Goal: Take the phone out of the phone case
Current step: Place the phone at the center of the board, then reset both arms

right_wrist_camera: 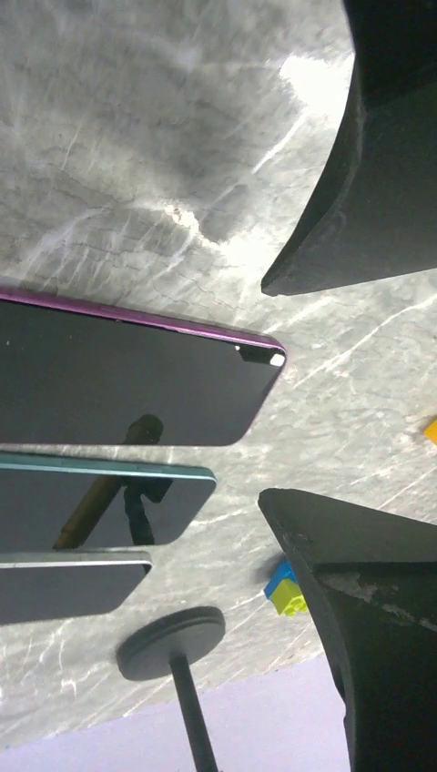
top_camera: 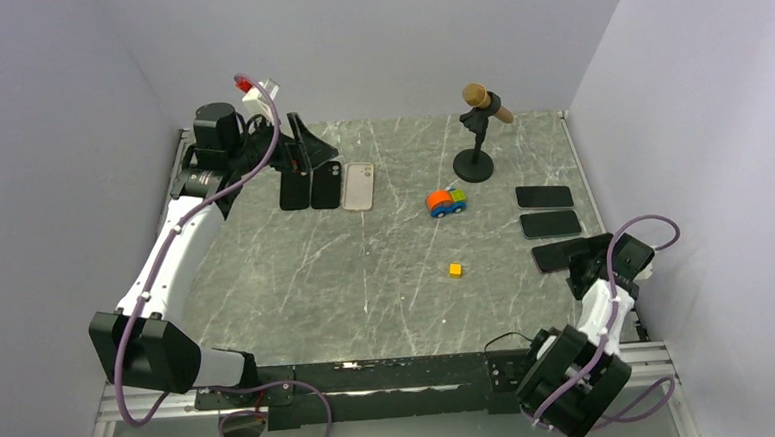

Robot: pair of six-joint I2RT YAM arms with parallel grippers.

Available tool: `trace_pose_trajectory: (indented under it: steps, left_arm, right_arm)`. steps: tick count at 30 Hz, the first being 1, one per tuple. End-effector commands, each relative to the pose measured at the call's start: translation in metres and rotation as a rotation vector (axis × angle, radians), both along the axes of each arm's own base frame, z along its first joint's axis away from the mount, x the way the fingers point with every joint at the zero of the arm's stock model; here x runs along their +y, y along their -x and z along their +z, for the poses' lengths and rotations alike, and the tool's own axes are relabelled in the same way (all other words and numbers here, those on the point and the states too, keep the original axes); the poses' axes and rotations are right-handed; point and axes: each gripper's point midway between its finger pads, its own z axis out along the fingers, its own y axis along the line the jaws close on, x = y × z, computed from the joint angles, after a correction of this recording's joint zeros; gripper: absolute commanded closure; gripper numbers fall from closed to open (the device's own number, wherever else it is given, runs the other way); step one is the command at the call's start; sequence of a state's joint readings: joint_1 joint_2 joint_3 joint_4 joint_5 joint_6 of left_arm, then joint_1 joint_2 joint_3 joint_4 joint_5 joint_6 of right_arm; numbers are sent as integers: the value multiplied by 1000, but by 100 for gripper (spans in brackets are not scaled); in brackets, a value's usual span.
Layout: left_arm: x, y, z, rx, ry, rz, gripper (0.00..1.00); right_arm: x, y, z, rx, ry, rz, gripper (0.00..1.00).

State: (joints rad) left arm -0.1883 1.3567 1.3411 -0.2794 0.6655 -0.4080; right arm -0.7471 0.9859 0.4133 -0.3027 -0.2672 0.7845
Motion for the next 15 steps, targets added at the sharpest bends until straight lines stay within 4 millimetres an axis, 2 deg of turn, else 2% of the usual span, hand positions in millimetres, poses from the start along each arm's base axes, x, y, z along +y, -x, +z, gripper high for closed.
trace_pose_trajectory:
  steps: [1,3,5,7,10,15]
  left_arm:
    - [0,3,14,-51,24,-11,1]
    - [1,2,13,-51,24,-6,1]
    - [1,2,14,-56,25,0,1]
    - [2,2,14,-60,20,9,1]
    - [5,0,13,-69,-5,30,1]
    - [10,-1,13,-105,-73,68,1]
  right_arm:
    - [-3,13,33,38,97,19,18]
    - [2,7,51,21,152,76,18]
    - [23,-11,69,11,218,193,18]
    - [56,-34,89,-20,301,345,17]
    - [107,-59,107,-50,372,521,16]
    - [187,-80,151,-178,515,758,12]
